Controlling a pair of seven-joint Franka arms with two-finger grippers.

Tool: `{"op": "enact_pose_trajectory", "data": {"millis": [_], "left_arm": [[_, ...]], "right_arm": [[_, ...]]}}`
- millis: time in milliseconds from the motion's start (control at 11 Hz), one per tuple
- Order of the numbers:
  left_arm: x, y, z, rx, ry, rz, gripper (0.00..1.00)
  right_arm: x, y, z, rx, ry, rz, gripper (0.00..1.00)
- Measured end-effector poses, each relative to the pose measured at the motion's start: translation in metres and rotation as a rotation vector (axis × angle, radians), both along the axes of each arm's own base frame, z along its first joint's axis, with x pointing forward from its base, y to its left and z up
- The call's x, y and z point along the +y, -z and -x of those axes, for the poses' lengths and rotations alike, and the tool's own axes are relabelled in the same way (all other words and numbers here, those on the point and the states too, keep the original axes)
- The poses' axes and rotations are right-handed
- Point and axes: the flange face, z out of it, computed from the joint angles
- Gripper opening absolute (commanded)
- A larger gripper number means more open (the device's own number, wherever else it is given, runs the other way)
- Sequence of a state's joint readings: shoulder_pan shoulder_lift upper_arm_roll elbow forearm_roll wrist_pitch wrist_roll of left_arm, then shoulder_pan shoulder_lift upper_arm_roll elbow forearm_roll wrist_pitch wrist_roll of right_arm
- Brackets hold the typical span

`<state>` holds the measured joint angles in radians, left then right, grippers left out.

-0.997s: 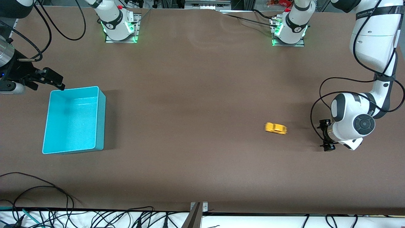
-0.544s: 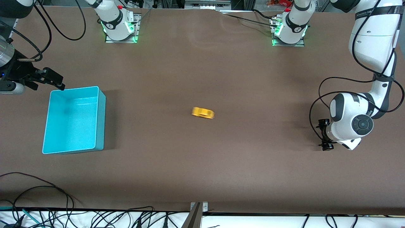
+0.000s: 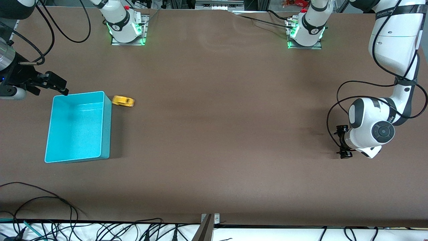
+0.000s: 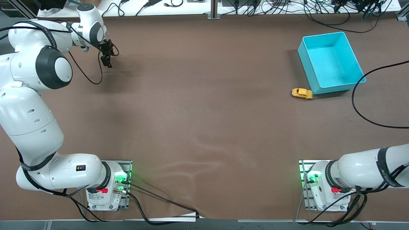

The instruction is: Wind up and store yellow beetle car

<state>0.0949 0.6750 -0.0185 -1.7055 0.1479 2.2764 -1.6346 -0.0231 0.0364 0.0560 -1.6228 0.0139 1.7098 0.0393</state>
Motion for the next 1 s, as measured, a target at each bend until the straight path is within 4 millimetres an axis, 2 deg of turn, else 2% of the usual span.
{"op": "enact_pose_trajectory", "data": {"millis": [634, 816, 997], "left_arm": [[-0.003, -0.002, -0.001, -0.002, 0.014, 0.003, 1.0], [-0.008, -0.018, -0.002, 0.009, 0.11, 0.015, 1.0], [-0.01, -0.052, -0.005, 0.019, 0.206, 0.032, 1.0]], "right_arm": [[0.0, 0.0, 0.0, 0.0, 0.0, 0.0, 1.0], [0.0, 0.0, 0.0, 0.0, 0.0, 0.0, 1.0], [0.0, 0.0, 0.0, 0.0, 0.0, 0.0, 1.0]]}}
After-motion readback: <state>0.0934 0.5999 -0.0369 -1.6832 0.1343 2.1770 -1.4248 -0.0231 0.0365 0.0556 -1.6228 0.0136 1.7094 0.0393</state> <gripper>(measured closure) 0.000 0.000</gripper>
